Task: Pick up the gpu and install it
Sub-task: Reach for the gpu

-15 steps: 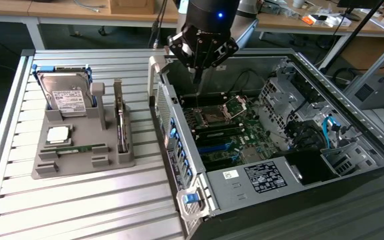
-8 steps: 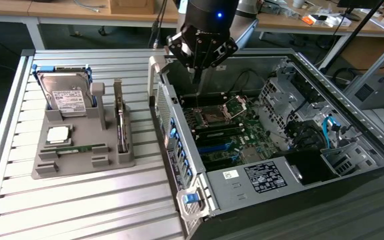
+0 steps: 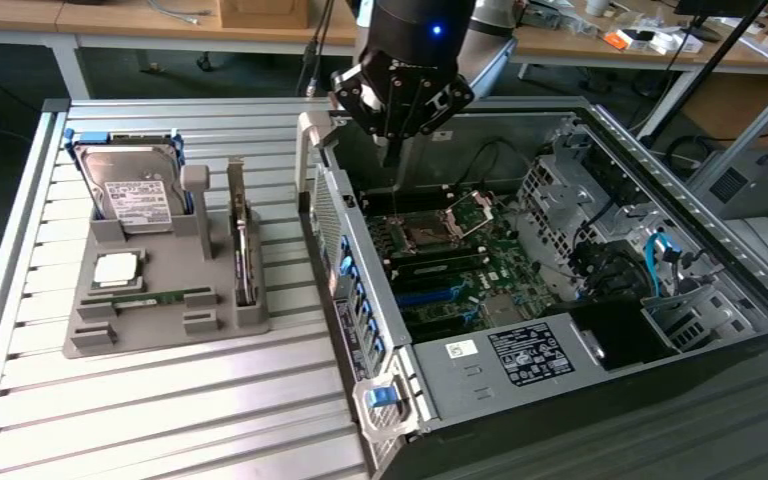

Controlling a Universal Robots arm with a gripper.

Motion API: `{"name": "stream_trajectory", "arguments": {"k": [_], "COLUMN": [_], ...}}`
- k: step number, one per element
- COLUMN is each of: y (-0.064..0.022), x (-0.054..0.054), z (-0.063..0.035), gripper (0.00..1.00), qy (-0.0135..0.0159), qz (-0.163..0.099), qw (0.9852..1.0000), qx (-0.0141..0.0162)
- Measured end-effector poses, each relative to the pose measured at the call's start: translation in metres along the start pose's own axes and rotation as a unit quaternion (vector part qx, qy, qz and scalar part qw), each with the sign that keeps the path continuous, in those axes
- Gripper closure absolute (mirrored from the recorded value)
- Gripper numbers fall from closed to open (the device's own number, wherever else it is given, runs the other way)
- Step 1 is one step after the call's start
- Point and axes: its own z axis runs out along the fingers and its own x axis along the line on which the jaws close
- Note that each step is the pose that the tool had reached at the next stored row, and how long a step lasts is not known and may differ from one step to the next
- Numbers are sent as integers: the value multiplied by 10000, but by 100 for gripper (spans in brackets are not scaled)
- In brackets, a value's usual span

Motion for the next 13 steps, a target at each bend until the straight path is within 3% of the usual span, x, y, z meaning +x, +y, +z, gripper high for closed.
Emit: {"name": "stream_trajectory", "arguments": {"k": [13], "y": [-3], "x": [33], "z": [-1], "gripper": [89], "qy": [0], "qz": [0], "qw": [10000], "qx": [0]}}
